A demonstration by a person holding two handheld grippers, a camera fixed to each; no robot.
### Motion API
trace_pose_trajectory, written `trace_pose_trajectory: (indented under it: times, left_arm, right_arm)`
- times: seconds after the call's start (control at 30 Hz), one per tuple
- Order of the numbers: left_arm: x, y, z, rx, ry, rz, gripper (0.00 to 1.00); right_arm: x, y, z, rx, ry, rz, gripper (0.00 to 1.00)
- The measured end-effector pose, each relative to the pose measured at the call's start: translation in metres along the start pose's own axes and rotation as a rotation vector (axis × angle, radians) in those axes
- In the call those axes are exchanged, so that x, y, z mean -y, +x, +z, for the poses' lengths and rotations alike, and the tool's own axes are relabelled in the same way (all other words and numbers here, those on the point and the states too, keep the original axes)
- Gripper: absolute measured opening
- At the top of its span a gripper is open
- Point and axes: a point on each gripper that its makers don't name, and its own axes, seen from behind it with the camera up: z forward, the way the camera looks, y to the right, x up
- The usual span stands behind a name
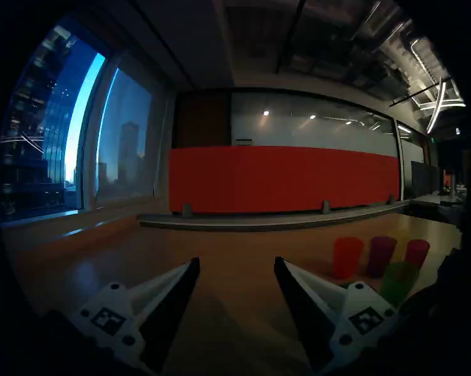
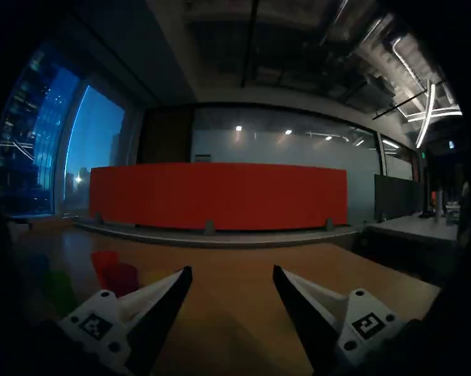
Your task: Pour water
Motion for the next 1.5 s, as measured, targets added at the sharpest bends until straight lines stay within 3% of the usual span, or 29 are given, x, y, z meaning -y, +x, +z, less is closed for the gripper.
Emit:
trace_pose_trajectory:
  times: [0.4, 1.5]
  left_arm:
    - [0.000, 0.000, 0.001, 0.000, -0.001, 0.000, 0.88]
    - [0.000, 0.000, 0.001, 0.000, 0.000, 0.000, 0.88]
  right_arm:
    - [0.001, -0.012, 0.002, 0.033, 0.002, 0.008, 1.00]
    - [-0.003, -0.011, 0.000, 0.036, -0.002, 0.019, 1.00]
